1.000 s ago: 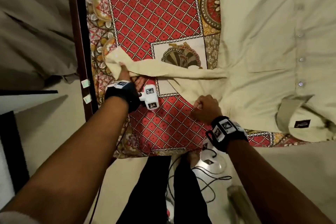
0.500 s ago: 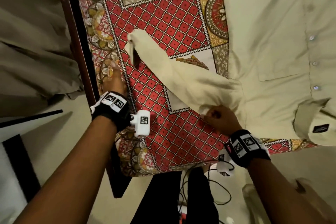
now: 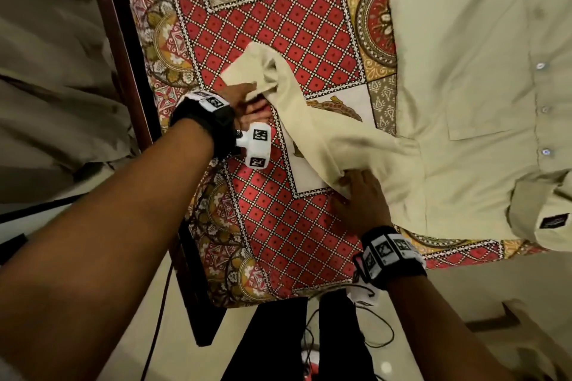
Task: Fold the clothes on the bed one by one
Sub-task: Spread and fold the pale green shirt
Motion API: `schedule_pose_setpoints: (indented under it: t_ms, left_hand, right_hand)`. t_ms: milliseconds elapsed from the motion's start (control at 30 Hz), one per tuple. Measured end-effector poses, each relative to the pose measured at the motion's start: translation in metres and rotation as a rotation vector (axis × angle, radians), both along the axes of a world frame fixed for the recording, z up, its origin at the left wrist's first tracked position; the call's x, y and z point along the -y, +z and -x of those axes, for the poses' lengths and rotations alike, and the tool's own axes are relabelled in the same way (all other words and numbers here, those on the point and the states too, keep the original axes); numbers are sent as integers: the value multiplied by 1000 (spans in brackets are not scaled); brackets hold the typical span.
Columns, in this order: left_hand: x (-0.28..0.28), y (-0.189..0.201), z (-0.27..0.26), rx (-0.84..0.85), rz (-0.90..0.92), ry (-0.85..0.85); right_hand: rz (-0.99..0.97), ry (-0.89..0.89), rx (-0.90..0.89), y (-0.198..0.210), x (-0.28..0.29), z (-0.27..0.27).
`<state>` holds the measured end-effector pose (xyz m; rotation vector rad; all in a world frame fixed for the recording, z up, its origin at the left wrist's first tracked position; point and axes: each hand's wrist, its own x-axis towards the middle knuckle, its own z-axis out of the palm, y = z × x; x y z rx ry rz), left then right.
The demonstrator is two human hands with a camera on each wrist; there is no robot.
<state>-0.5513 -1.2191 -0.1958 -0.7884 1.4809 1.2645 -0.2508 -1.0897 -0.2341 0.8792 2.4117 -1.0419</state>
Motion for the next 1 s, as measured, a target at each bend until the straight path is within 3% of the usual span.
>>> schedule_pose_setpoints:
  t_ms: [67,167,300,467,533,633,767,833,1000]
  left_hand:
    - [18,10,7,-64,35,94]
    - [70,30,34,-372,148,77]
    - [114,63,61,-702,445,-310]
    - [138,49,70,-894,865,-956]
    - [127,49,49,-1055,850,-1132]
    - [93,47,-1,-1267,626,-1258]
    - [73,1,-53,-983,450,-1500]
    - [83,-24,-49,-973,407,-1548]
    - [107,-35,-2,-790,617,-1658]
  right_hand:
    - [41,5,-1,-2,-3,-2]
    - [69,24,-33,-2,-7,-4]
    - [67,28,-62,-3,-10,-4]
    - [72,64,32,12,-13,2]
    - [-117,85,-121,24,-10,8]
    - [-335,152,-352,23,2,26]
    - [-279,315,-368,-16,28,59]
    - [-249,398,-338,-26,34,69]
    - [-230,346,-251,-25,19,53]
